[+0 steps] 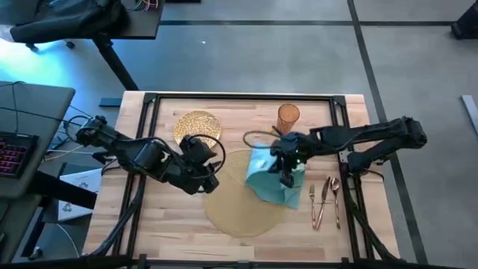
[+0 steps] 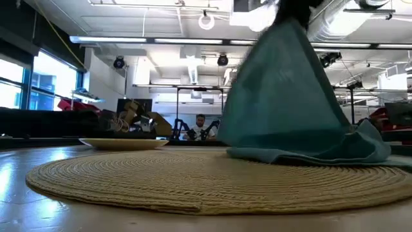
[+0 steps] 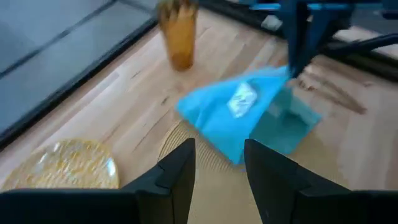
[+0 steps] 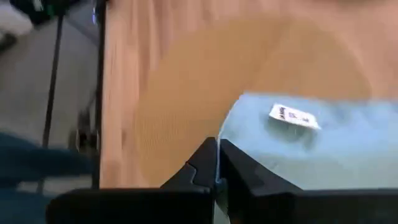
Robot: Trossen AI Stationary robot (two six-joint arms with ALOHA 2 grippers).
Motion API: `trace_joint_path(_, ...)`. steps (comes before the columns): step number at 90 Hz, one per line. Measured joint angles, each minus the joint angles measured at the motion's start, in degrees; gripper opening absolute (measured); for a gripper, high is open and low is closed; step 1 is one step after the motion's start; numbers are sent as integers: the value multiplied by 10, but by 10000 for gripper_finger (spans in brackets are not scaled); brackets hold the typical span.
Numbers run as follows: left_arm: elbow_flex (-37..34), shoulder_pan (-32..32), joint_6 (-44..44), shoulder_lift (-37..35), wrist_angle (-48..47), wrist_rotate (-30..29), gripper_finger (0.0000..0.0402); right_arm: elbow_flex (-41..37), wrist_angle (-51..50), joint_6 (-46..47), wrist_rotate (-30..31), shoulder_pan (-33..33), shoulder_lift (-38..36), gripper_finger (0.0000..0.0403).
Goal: Set table place
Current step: Fold the blue napkin
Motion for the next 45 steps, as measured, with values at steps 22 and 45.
trace_joint_path(22,0,31,166,21,184,-16,129,212,-113,-25,37,-2,80,0)
trace_joint_path(45,0,72,276,28,330,19,168,393,-232,-47,87,-6,144,0)
